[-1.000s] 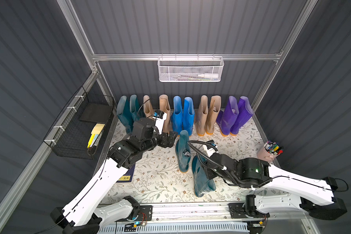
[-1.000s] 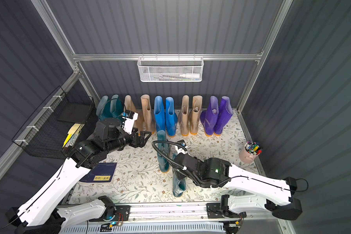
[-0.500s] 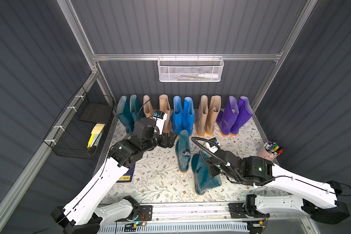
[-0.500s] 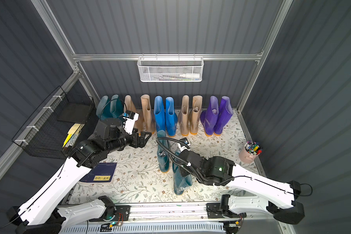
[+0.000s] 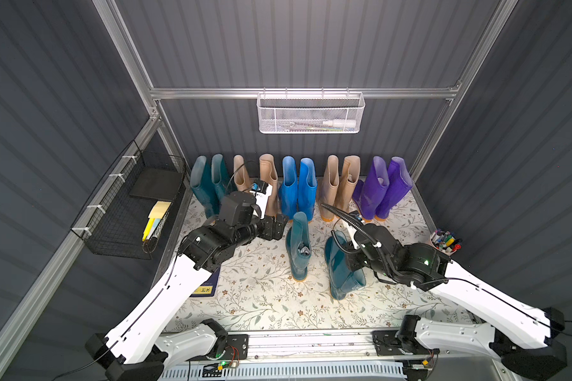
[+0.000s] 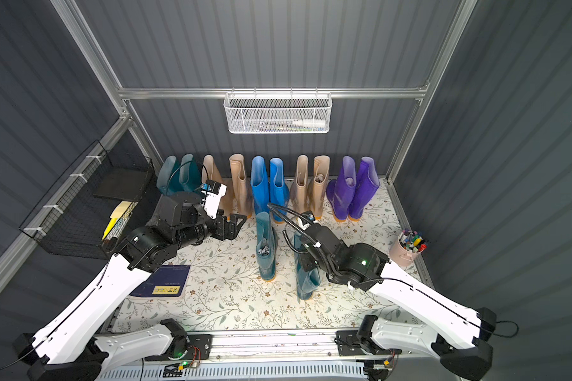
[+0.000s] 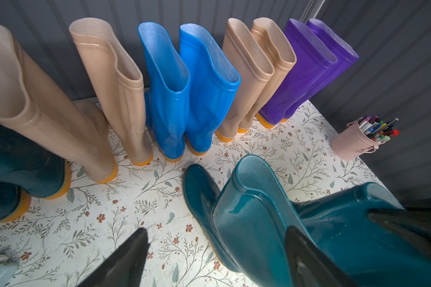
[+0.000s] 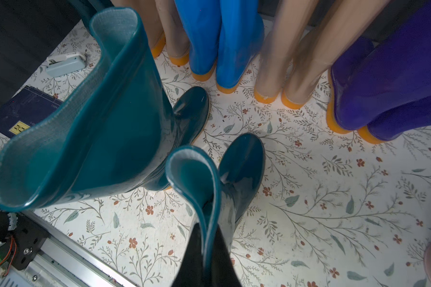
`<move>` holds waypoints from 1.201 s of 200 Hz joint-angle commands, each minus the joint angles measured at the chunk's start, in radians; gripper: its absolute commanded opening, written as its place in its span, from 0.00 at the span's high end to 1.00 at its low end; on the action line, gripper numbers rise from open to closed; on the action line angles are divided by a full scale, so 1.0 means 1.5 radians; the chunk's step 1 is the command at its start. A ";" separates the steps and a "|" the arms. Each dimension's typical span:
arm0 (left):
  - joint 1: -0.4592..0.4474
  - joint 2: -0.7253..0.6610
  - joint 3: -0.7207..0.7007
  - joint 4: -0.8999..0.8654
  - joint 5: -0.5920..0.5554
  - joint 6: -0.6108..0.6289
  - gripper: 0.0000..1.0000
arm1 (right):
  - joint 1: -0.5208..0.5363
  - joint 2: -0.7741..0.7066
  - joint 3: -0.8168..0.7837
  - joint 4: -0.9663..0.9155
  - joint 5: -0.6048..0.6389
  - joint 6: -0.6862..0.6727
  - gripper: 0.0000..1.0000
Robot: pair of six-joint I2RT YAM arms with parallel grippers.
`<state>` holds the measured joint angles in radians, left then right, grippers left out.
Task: Match and arrange rain boots in pairs
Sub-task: Pair a pair of rain boots at the center of the board.
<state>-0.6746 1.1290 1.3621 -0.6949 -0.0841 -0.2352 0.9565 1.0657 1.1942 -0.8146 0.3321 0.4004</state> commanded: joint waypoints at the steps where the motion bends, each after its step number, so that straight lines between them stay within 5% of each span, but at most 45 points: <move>1: -0.001 0.005 0.012 -0.014 -0.013 0.016 0.12 | -0.019 0.012 0.016 0.089 -0.024 -0.038 1.00; 92: -0.001 -0.009 0.003 -0.016 -0.034 0.015 0.12 | -0.086 0.094 0.042 0.191 -0.095 -0.061 1.00; 240: -0.001 -0.025 -0.007 -0.022 -0.040 0.017 0.12 | -0.102 0.176 0.077 0.235 -0.080 -0.038 1.00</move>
<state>-0.6746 1.1088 1.3598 -0.7177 -0.1326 -0.2272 0.8108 1.3327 1.2716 -0.5327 0.1974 0.3439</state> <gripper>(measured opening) 0.885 0.071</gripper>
